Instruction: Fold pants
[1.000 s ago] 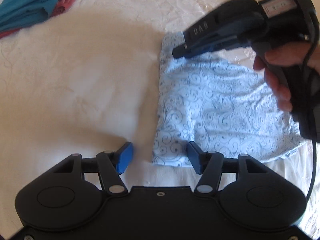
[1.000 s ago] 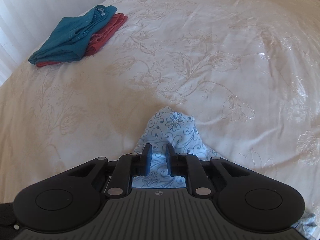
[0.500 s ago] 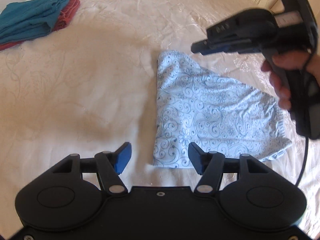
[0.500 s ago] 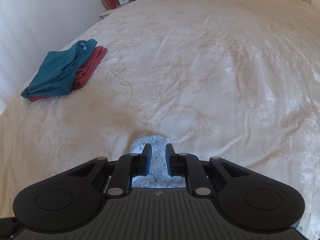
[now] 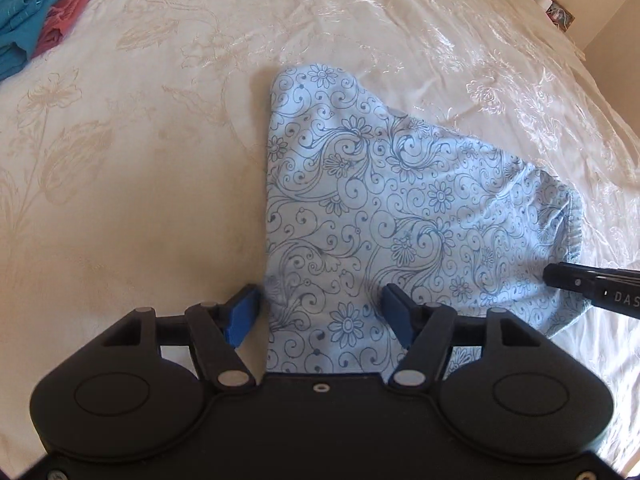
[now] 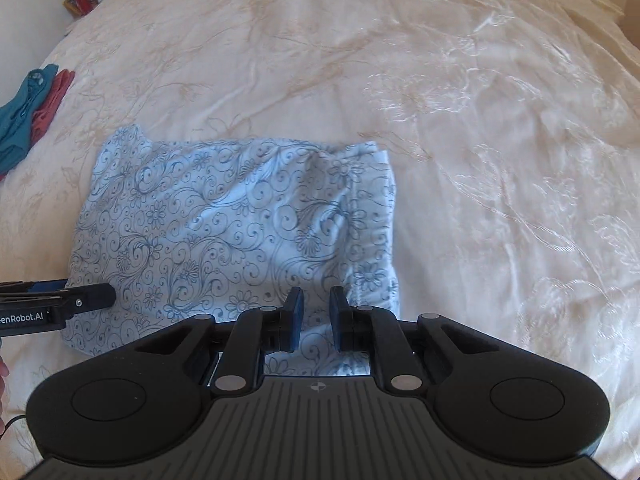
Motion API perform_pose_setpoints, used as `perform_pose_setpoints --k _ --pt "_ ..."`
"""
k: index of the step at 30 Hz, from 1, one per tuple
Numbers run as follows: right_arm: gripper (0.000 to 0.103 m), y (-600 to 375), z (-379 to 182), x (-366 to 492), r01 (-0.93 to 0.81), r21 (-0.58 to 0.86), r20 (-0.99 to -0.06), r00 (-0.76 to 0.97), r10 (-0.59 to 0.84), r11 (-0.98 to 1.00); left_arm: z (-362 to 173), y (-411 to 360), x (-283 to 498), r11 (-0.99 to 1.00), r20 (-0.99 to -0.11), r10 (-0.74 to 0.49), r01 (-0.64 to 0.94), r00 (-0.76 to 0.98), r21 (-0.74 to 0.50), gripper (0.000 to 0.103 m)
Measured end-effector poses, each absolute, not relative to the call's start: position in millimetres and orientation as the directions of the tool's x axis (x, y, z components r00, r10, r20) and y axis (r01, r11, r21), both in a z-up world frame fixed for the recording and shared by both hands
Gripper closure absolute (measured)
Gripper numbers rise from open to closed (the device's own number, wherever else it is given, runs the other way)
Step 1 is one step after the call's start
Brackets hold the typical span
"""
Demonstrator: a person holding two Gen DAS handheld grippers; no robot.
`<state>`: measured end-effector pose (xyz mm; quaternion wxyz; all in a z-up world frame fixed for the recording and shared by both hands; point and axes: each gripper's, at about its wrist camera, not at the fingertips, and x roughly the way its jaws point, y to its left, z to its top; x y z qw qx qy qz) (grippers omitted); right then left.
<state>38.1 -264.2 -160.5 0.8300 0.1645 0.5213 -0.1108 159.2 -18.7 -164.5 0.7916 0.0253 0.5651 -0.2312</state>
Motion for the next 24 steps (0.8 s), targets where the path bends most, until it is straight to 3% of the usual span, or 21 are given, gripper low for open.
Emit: perform_pose_setpoints --k 13,16,24 --pt "0.082 -227 -79 -23 0.367 0.105 -0.822 0.555 -0.127 0.924 -40 -13 97 0.900 -0.823 -0.328 0.420 0.465 -0.121 0.033" --pt "0.082 -216 -65 -32 0.355 0.119 -0.816 0.566 -0.112 0.927 -23 -15 84 0.902 -0.820 -0.323 0.416 0.473 -0.115 0.028" --pt "0.082 -198 -35 -62 0.373 0.148 -0.808 0.579 -0.105 0.916 4 -8 45 0.939 -0.833 -0.246 0.334 0.495 -0.079 0.028"
